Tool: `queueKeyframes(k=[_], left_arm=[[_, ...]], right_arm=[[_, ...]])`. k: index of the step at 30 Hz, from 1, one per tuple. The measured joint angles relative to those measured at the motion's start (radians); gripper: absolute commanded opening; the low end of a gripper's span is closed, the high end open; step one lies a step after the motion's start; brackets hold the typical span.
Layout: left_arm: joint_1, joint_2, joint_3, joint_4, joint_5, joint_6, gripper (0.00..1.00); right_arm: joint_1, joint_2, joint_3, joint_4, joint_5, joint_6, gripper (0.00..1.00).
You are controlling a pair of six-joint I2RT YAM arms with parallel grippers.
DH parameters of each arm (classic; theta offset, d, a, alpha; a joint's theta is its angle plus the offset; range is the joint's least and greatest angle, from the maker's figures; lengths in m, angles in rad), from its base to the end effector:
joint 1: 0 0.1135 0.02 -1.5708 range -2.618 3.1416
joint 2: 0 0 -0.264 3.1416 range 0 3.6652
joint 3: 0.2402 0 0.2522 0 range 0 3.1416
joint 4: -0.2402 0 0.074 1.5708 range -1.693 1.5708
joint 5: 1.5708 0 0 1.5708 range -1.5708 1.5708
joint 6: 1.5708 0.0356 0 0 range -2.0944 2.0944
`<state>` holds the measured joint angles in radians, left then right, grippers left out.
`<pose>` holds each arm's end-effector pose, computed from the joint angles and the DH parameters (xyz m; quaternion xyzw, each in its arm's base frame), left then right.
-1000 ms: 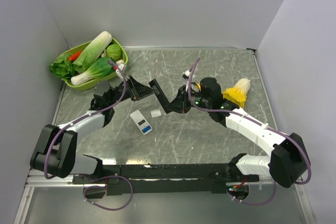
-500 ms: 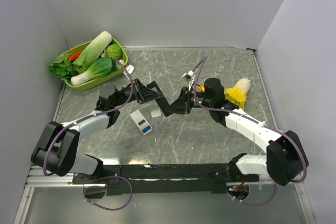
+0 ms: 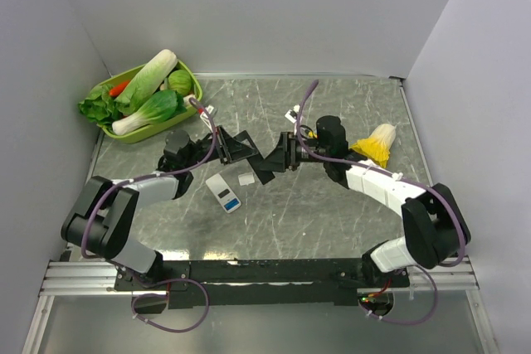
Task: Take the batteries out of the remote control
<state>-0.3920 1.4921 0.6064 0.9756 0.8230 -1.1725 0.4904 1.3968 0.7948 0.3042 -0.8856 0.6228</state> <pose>0.2659 -0.1382 0.2338 0.0378 0.6841 -0.6683 0.2897 0.2538 0.1668 0.2559 -0.2060 0.7419 0.5763 0.2740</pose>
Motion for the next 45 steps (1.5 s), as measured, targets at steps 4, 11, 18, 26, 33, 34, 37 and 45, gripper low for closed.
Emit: queueKeyframes(k=[4,11,18,26,33,34,37,45], left_arm=[[0.000,0.016,0.000,0.017,0.000,-0.002,0.01],[0.002,0.055,0.000,0.057,-0.001,-0.024,0.01],[0.005,0.097,0.034,0.051,-0.020,-0.019,0.01],[0.023,0.240,0.053,0.116,0.002,-0.075,0.01],[0.024,0.245,0.073,0.072,0.019,-0.053,0.01],[0.024,0.245,0.075,0.068,0.022,-0.050,0.01],[0.026,0.245,0.076,0.049,0.026,-0.034,0.01],[0.052,0.246,0.079,0.005,0.017,0.015,0.01]], right_arm=[[0.000,0.049,0.019,0.038,-0.004,0.036,0.59],[0.000,0.117,0.023,0.109,-0.018,0.099,0.41],[-0.002,0.124,0.004,0.130,0.005,0.088,0.40],[-0.021,0.210,-0.087,0.291,-0.002,0.113,0.30],[-0.040,0.224,-0.125,0.391,-0.025,0.121,0.34],[-0.040,0.224,-0.133,0.407,-0.025,0.122,0.36],[-0.042,0.225,-0.158,0.438,-0.020,0.130,0.36],[-0.080,0.229,-0.216,0.447,-0.019,0.143,0.26]])
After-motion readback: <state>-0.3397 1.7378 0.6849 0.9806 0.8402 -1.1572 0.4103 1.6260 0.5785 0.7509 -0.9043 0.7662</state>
